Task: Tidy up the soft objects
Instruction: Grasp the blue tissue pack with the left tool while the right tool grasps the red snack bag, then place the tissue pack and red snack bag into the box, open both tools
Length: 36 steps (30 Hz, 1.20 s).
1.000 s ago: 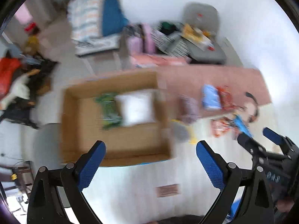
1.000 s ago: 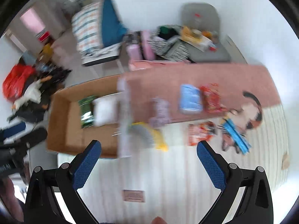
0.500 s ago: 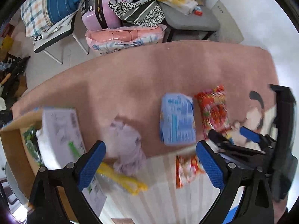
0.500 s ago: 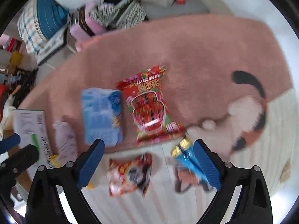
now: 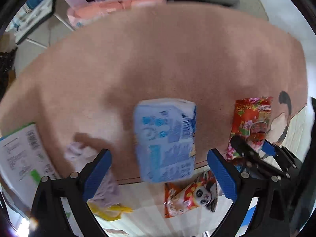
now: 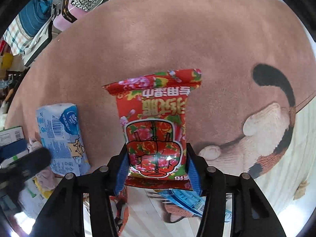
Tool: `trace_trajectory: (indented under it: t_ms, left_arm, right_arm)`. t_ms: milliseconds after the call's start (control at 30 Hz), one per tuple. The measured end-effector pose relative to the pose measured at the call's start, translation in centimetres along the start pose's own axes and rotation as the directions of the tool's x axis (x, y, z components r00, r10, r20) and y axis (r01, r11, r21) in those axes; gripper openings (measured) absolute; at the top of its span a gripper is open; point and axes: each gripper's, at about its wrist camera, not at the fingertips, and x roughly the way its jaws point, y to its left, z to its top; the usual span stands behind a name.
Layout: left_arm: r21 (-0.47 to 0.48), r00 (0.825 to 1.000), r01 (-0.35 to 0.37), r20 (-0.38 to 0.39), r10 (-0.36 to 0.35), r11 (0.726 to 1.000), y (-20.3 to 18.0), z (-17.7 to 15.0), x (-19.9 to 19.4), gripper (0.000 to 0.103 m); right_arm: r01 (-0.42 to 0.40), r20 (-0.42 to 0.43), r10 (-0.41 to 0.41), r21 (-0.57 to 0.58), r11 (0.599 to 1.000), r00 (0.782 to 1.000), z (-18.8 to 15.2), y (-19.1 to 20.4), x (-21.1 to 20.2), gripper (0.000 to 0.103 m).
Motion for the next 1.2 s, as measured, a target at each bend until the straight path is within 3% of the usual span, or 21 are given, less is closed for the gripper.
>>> trace_trajectory:
  t_ms: [100,200,233,267,300,400,467,533,733,867,1033,1200]
  left_arm:
    - [0.014,0.999,-0.019,-0.045,0.019,1.000,-0.8,0.9,1.9,0.099]
    - [0.029,0.995,-0.093,-0.045,0.094,0.995,-1.3,1.5,3.0,0.098]
    - [0.030,0.993,-0.113,-0.040,0.114,0.993,-1.3,1.5,3.3,0.083]
    - [0.027,0.991,-0.129,-0.038,0.130,0.991,-1.3,1.5,3.4,0.084]
    - [0.019,0.992,-0.127,-0.025,0.127,0.992,-1.2,1.4,3.2,0.077]
    - [0.038,0.990,-0.141,0.005,0.141,0.989,-1.4,0.7,2.5,0.047]
    - [0.041,0.988,-0.153,0.023,0.152,0.987,-1.3,0.2,2.1,0.042]
    - [0.036,0.986,-0.160,0.044,0.159,0.986,-0.9,-0.5,1.5,0.040]
    - [0.020,0.984,-0.066,0.164,0.062,0.998,1.4,-5.3,-3.6,0.039]
    - [0.018,0.967,0.001,0.255,-0.006,1.000,4.6,-10.3,-8.3,0.039]
    - [-0.002,0.940,0.032,0.339,-0.030,0.999,11.2,-16.8,-13.3,0.039]
    - [-0.076,0.939,0.008,0.344,0.019,0.997,20.3,-21.8,-15.4,0.039]
  right_arm:
    - [0.013,-0.011,-0.013,-0.014,1.000,1.000,0.2,-0.3,0.5,0.063]
    - [0.042,-0.022,-0.043,-0.040,0.998,0.999,0.5,0.0,0.9,0.064]
    - [0.053,-0.024,-0.055,-0.048,0.997,0.998,0.5,0.2,1.0,0.064]
    - [0.073,-0.029,-0.075,-0.059,0.996,0.997,0.6,0.5,1.2,0.064]
    - [0.085,-0.032,-0.088,-0.066,0.994,0.996,0.8,0.9,1.3,0.064]
    - [0.113,-0.025,-0.115,-0.076,0.991,0.993,0.7,1.6,1.5,0.059]
    - [0.118,-0.016,-0.120,-0.078,0.990,0.993,0.5,1.9,1.4,0.051]
    - [0.123,-0.007,-0.124,-0.068,0.990,0.992,0.2,1.9,1.3,0.049]
    - [0.054,0.051,-0.051,-0.061,0.997,0.997,-2.6,3.2,-1.9,0.048]
    - [-0.003,0.119,0.018,-0.121,0.993,0.993,-6.1,6.2,-6.0,0.048]
    - [-0.072,0.168,0.107,-0.199,0.977,0.980,-11.5,13.0,-9.7,0.048]
    - [-0.130,0.174,0.189,-0.301,0.945,0.966,-17.1,22.8,-12.6,0.048]
